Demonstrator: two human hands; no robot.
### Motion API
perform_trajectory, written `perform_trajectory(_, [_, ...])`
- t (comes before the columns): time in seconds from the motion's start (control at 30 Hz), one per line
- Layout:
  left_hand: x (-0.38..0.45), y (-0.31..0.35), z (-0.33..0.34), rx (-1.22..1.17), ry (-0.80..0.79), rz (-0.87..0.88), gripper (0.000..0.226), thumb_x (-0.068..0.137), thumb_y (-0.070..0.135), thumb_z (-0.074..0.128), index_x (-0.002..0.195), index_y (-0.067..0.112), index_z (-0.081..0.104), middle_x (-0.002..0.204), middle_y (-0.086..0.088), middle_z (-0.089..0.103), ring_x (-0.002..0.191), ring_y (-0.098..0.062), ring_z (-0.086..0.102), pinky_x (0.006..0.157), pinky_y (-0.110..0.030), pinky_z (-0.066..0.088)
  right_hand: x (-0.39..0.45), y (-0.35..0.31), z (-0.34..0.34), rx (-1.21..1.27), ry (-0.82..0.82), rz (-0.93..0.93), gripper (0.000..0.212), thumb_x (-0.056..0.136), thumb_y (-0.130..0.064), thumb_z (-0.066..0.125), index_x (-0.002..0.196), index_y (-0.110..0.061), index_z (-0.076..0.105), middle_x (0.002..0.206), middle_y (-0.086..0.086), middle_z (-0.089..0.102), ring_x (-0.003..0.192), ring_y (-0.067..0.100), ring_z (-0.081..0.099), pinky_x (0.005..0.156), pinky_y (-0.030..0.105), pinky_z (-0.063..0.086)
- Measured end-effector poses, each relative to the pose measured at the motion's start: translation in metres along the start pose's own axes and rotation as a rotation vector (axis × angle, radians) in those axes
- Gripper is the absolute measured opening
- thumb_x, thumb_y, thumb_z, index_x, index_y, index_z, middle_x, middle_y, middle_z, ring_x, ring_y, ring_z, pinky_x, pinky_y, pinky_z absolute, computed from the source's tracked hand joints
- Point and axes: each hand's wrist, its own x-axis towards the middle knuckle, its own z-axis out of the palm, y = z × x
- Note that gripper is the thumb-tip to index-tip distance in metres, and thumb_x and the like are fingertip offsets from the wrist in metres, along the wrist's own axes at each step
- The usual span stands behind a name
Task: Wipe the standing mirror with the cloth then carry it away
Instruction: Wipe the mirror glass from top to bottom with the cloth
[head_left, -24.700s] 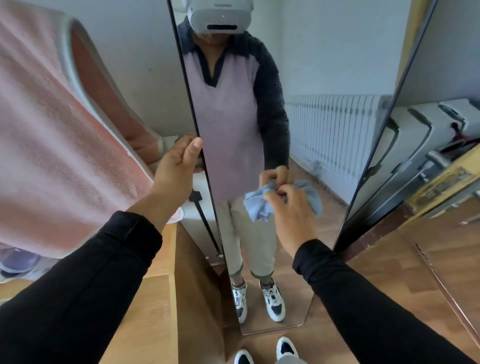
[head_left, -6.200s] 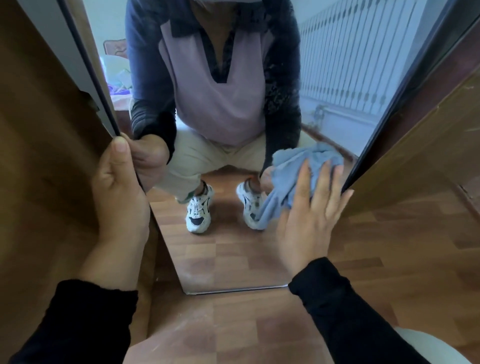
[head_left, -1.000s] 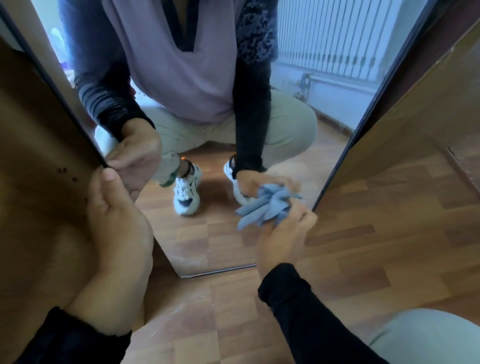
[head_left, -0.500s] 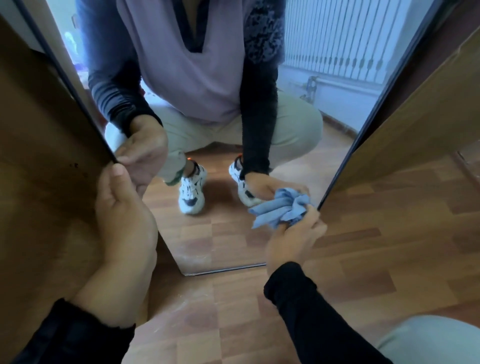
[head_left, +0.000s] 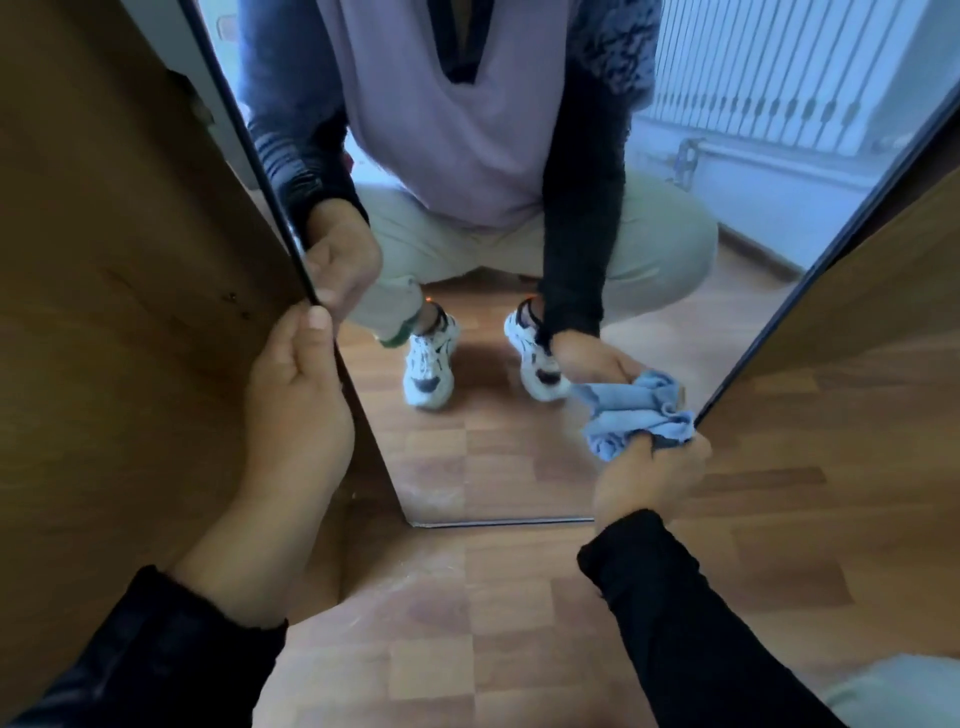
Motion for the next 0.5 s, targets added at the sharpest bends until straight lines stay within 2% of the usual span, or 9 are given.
perform_trajectory(0.1, [0.002, -0.003, -0.004, 0.007, -0.06, -0.001, 0.036, 0.104, 0.044, 0.035, 0.084, 0.064, 0.057, 0.096, 0.023, 0.063, 0.1, -0.004, 0.062, 0.094, -0.037, 0.053, -0.017, 0.009, 0.017, -0.046, -0.013, 0.018, 0.03, 0.091, -0.006, 0.055, 0.12, -0.005, 0.049, 0.12, 0.017, 0.06, 0.106, 0.034, 0.063, 0.09, 0.046, 0.054])
perform_trajectory(0.17, [0.003, -0.002, -0.005, -0.01, -0.073, -0.006, 0.033, 0.105, 0.039, 0.036, 0.088, 0.058, 0.056, 0.097, 0.024, 0.062, 0.101, -0.006, 0.063, 0.09, -0.032, 0.053, -0.046, 0.017, 0.03, -0.025, -0.183, 0.053, 0.036, 0.088, -0.014, 0.058, 0.123, -0.011, 0.048, 0.121, 0.016, 0.06, 0.108, 0.033, 0.063, 0.094, 0.049, 0.054])
perform_trajectory(0.23, [0.005, -0.003, -0.005, -0.02, -0.077, -0.019, 0.029, 0.105, 0.038, 0.037, 0.091, 0.056, 0.055, 0.1, 0.025, 0.06, 0.107, -0.012, 0.062, 0.09, -0.031, 0.053, -0.073, 0.028, 0.045, 0.066, -0.376, 0.185, 0.038, 0.079, -0.031, 0.062, 0.115, -0.026, 0.05, 0.115, 0.009, 0.065, 0.101, 0.029, 0.068, 0.08, 0.054, 0.06])
perform_trajectory(0.3, [0.006, -0.005, -0.005, -0.015, -0.082, -0.027, 0.03, 0.104, 0.042, 0.036, 0.09, 0.058, 0.056, 0.102, 0.024, 0.061, 0.107, -0.013, 0.063, 0.092, -0.034, 0.054, -0.089, 0.028, 0.055, 0.169, -0.497, 0.409, 0.034, 0.084, -0.029, 0.063, 0.117, -0.031, 0.054, 0.113, 0.005, 0.069, 0.098, 0.024, 0.071, 0.065, 0.048, 0.062])
perform_trajectory(0.4, [0.006, -0.008, -0.006, -0.002, -0.084, -0.015, 0.029, 0.103, 0.046, 0.037, 0.089, 0.062, 0.057, 0.101, 0.026, 0.061, 0.106, -0.013, 0.064, 0.091, -0.035, 0.055, -0.09, 0.008, 0.054, 0.243, -0.549, 0.717, 0.035, 0.101, -0.013, 0.054, 0.136, -0.019, 0.053, 0.125, 0.008, 0.066, 0.1, 0.025, 0.067, 0.046, 0.032, 0.057])
perform_trajectory(0.5, [0.007, -0.012, -0.007, -0.039, -0.085, -0.021, 0.021, 0.102, 0.048, 0.037, 0.103, 0.055, 0.057, 0.109, 0.017, 0.063, 0.11, -0.016, 0.062, 0.091, -0.034, 0.055, -0.076, -0.016, 0.04, 0.141, -0.603, 0.796, 0.04, 0.105, -0.005, 0.045, 0.145, -0.004, 0.045, 0.136, 0.017, 0.057, 0.093, 0.027, 0.057, 0.036, 0.024, 0.049])
